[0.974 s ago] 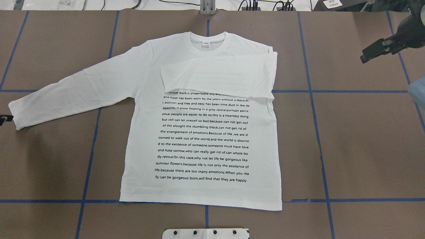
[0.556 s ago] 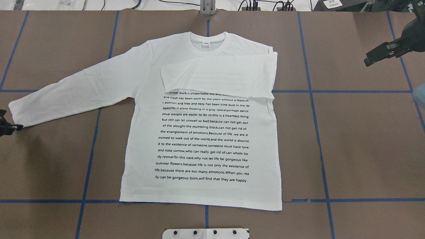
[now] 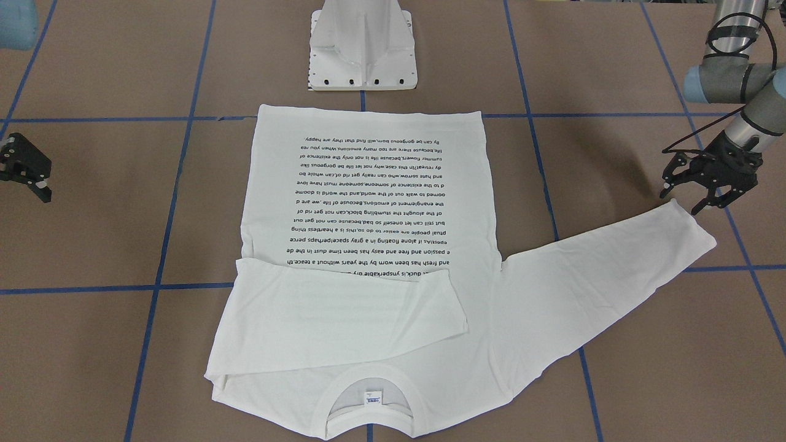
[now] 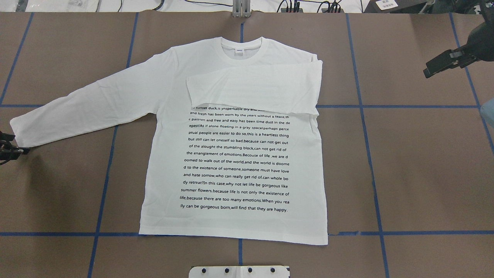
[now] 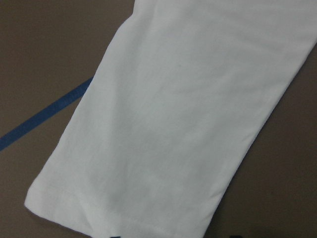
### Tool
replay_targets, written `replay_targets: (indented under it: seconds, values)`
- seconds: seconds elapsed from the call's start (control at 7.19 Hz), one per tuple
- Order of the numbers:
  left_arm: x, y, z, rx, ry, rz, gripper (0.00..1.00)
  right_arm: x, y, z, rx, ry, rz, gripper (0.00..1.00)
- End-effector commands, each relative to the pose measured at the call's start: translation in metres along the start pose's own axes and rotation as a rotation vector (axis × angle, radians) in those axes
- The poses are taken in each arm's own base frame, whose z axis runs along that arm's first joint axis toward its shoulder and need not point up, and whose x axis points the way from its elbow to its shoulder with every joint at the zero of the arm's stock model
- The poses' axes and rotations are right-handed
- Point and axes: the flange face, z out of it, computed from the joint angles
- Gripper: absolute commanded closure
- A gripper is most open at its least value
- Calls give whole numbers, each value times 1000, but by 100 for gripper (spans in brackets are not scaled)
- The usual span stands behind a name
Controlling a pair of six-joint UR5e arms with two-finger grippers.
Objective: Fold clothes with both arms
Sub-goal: 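Grasp the sleeve cuff nearest the left gripper and lift it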
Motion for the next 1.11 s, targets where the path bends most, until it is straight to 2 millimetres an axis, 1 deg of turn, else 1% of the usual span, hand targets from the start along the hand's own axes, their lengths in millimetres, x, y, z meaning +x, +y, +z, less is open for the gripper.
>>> replay_targets:
  seconds: [0.0,0.14,0.28,0.42,0.7,0.83,0.97]
  values:
    - [1,0,2,1,-15,8,28,1,3,0,-1,1,1,0]
    - [1,0,2,2,-16,8,30,1,3,0,-1,0,1,0]
    - [1,1,3,0,-16,8,38,1,3,0,-1,0,1,0]
    - [1,4,2,-4,-17,5,52,2,3,0,-3,1,2,0]
    - [0,5,2,-5,-18,4,88,1,3,0,-1,0,1,0]
    - [1,3,1,0,-16,8,100,1,3,0,-1,0,1,0]
    - [2,1,0,6,-15,10,100,1,3,0,-1,0,1,0]
